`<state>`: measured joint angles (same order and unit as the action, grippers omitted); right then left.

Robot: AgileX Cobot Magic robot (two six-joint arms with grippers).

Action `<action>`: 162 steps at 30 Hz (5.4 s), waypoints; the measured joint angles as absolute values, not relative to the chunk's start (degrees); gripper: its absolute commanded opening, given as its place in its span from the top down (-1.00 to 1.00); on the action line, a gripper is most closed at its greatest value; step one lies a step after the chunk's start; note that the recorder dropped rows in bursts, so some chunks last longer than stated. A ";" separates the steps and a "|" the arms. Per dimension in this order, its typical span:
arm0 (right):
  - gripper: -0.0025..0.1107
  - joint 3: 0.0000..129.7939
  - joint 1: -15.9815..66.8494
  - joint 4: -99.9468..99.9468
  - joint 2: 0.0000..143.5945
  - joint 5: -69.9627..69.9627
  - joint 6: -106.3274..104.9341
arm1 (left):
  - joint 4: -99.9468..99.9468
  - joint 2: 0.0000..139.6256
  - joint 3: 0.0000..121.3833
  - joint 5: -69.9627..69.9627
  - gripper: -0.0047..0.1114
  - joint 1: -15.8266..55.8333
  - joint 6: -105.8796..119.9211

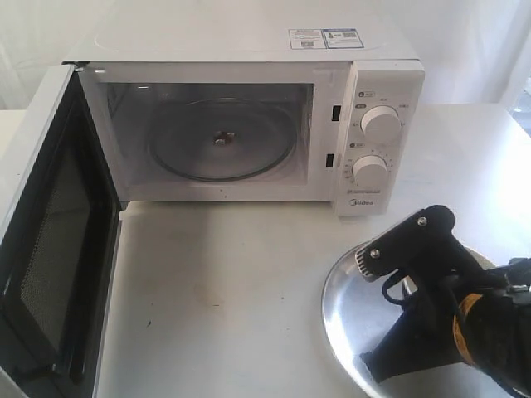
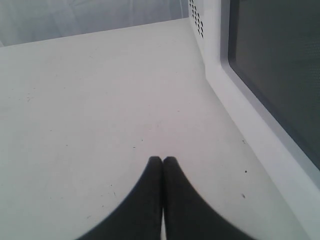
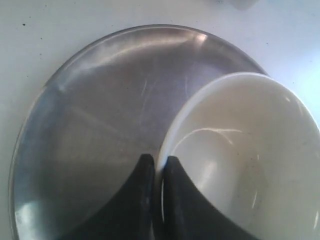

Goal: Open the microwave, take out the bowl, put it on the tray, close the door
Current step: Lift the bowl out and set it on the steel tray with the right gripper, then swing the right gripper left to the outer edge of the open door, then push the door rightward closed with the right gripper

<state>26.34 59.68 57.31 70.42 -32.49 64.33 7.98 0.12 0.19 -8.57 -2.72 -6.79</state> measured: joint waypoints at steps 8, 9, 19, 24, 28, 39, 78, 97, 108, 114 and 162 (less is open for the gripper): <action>0.08 22.54 59.68 61.53 70.48 -27.63 67.92 | 7.98 0.12 0.19 -8.57 0.92 -2.72 -6.79; -0.08 22.43 59.68 61.53 70.48 -26.85 67.89 | 7.98 0.12 0.19 -8.57 0.92 -2.72 -6.79; 0.95 23.31 59.68 80.23 68.16 -17.84 78.36 | 7.98 0.12 0.19 -8.57 0.92 -2.72 -6.79; 0.96 30.81 59.92 97.12 64.95 -13.19 93.07 | 7.98 0.12 0.19 -8.57 0.92 -2.72 -6.79; 0.96 38.88 59.92 98.91 66.22 -11.21 93.78 | 7.98 0.12 0.19 -8.57 0.92 -2.72 -6.79; 0.96 59.66 59.92 99.27 82.77 1.67 79.89 | 7.98 0.12 0.19 -8.57 0.92 -2.72 -6.79; 0.96 79.24 59.98 77.50 107.13 46.47 52.98 | 7.98 0.12 0.19 -8.69 0.92 -2.72 -6.79; 0.96 89.30 66.34 54.45 111.03 29.53 11.51 | 7.98 0.12 0.19 -8.58 0.92 -2.72 -6.79; 0.96 90.67 66.90 40.83 119.05 40.47 -9.13 | 7.98 0.12 0.19 -8.58 0.92 -2.72 -6.79; 0.96 90.76 69.89 39.62 115.58 20.11 -21.42 | 7.98 0.12 0.19 -8.58 0.92 -2.72 -6.79; 0.96 85.50 76.93 45.85 99.09 -69.21 20.62 | 7.98 0.12 0.19 -8.58 0.92 -2.72 -6.79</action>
<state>85.50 76.93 45.85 99.09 -69.21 20.62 7.98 0.12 0.19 -8.58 -2.72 -6.79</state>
